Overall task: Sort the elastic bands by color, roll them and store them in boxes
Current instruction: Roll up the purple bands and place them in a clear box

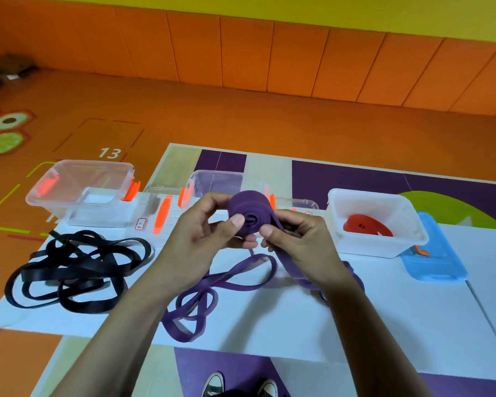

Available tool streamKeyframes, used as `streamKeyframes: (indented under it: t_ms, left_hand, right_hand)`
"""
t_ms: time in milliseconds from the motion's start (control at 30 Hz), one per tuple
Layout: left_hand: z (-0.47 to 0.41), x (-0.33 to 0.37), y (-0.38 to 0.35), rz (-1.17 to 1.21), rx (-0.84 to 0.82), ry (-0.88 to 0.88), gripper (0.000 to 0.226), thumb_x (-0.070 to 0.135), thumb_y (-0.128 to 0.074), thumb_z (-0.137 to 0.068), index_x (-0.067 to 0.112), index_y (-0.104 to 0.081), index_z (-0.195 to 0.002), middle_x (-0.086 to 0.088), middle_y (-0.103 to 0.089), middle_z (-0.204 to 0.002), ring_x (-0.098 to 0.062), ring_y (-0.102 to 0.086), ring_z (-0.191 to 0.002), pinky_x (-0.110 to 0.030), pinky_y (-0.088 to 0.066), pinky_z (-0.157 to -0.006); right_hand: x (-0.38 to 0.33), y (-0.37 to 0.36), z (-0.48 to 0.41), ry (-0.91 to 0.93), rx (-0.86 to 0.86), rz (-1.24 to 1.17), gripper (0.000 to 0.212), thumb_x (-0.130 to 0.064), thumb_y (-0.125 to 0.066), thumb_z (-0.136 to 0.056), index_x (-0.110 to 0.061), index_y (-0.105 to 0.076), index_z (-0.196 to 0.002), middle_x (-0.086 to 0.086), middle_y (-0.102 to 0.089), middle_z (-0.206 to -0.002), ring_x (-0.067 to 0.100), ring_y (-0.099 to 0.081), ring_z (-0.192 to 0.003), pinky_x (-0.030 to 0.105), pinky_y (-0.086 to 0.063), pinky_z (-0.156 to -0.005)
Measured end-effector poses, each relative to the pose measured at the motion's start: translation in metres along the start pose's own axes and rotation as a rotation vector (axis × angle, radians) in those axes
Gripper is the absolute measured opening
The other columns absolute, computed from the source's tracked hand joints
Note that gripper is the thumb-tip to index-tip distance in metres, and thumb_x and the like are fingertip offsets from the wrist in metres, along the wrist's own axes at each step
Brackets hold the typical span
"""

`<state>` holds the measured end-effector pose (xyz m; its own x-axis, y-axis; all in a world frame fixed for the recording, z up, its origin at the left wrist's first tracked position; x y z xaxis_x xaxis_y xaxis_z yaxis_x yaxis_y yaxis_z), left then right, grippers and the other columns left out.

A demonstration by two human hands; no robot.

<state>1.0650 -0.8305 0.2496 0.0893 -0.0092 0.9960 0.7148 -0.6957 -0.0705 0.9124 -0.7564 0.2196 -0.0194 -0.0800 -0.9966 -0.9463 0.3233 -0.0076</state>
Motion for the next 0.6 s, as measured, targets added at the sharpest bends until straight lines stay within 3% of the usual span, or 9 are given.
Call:
streamKeyframes:
  t_ms: [100, 167, 267, 367, 433, 533, 600]
  left_hand:
    - [0.0, -0.01, -0.007, 0.169, 0.027, 0.051, 0.031, 0.015, -0.058, -0.094, 0.001, -0.053, -0.121, -0.019, -0.064, -0.125, -0.044, -0.074, -0.093, -0.042, -0.061, -0.085]
    - [0.0, -0.016, -0.008, 0.164, 0.013, 0.113, 0.029, 0.012, -0.056, -0.097, 0.0, -0.052, -0.122, -0.019, -0.063, -0.126, -0.042, -0.074, -0.095, -0.042, -0.062, -0.083]
    - [0.0, -0.017, 0.002, -0.194, -0.038, 0.169, 0.018, 0.015, -0.06, -0.101, 0.013, -0.059, -0.118, -0.006, -0.065, -0.12, -0.03, -0.075, -0.089, -0.046, -0.064, -0.074]
    - [-0.001, -0.001, 0.013, -0.545, -0.05, 0.11, 0.023, 0.036, -0.073, -0.091, 0.034, -0.064, -0.112, 0.012, -0.064, -0.115, -0.018, -0.07, -0.081, -0.042, -0.063, -0.068]
    - [-0.002, 0.011, 0.011, -0.598, -0.112, 0.049, 0.023, 0.039, -0.074, -0.089, 0.039, -0.066, -0.111, 0.014, -0.068, -0.107, -0.018, -0.069, -0.072, -0.041, -0.062, -0.068]
    - [-0.004, 0.019, 0.007, -0.629, -0.15, -0.023, 0.015, 0.035, -0.069, -0.093, 0.032, -0.069, -0.108, 0.012, -0.072, -0.09, -0.018, -0.071, -0.063, -0.038, -0.059, -0.068]
    - [-0.006, 0.023, 0.01, -0.594, -0.103, -0.062, 0.017, 0.034, -0.066, -0.093, 0.028, -0.069, -0.109, 0.009, -0.072, -0.09, -0.02, -0.071, -0.061, -0.036, -0.06, -0.065]
  right_hand:
    - [0.009, -0.002, 0.001, -0.009, 0.042, -0.093, 0.026, -0.023, -0.079, -0.089, -0.013, -0.078, -0.113, 0.015, -0.077, -0.097, 0.024, -0.066, -0.081, 0.039, -0.058, -0.078]
    - [0.007, 0.002, 0.001, -0.014, 0.05, -0.038, 0.024, -0.017, -0.076, -0.089, -0.014, -0.078, -0.113, 0.013, -0.076, -0.091, 0.019, -0.065, -0.074, 0.03, -0.056, -0.072]
    - [0.0, 0.008, 0.003, -0.019, -0.008, 0.098, 0.022, -0.006, -0.075, -0.089, -0.015, -0.079, -0.108, 0.013, -0.071, -0.079, 0.011, -0.059, -0.065, 0.023, -0.051, -0.064]
    - [-0.01, 0.002, 0.005, -0.04, -0.135, 0.192, 0.022, -0.006, -0.077, -0.088, -0.014, -0.08, -0.108, -0.007, -0.075, -0.079, 0.002, -0.061, -0.068, 0.017, -0.049, -0.07]
    - [-0.014, -0.003, 0.005, -0.049, -0.192, 0.257, 0.022, -0.011, -0.079, -0.088, -0.018, -0.08, -0.109, -0.007, -0.079, -0.089, 0.004, -0.066, -0.076, 0.021, -0.053, -0.075]
    - [-0.019, -0.005, 0.004, -0.016, -0.172, 0.316, 0.021, -0.021, -0.08, -0.088, -0.024, -0.08, -0.109, -0.004, -0.079, -0.095, 0.018, -0.07, -0.083, 0.035, -0.055, -0.082]
    - [-0.021, -0.002, 0.004, 0.011, -0.161, 0.385, 0.023, -0.025, -0.08, -0.088, -0.026, -0.078, -0.11, -0.007, -0.078, -0.096, 0.014, -0.07, -0.087, 0.033, -0.055, -0.084]
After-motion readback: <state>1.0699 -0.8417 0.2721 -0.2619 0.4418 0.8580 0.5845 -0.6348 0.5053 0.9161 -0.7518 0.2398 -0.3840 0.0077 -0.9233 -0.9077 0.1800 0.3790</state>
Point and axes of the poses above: each hand's wrist, its own z-axis away from the middle knuckle, its own y-axis out of the back of the hand, x = y × z, the point moved 8 cm from there along -z, towards the middle knuckle
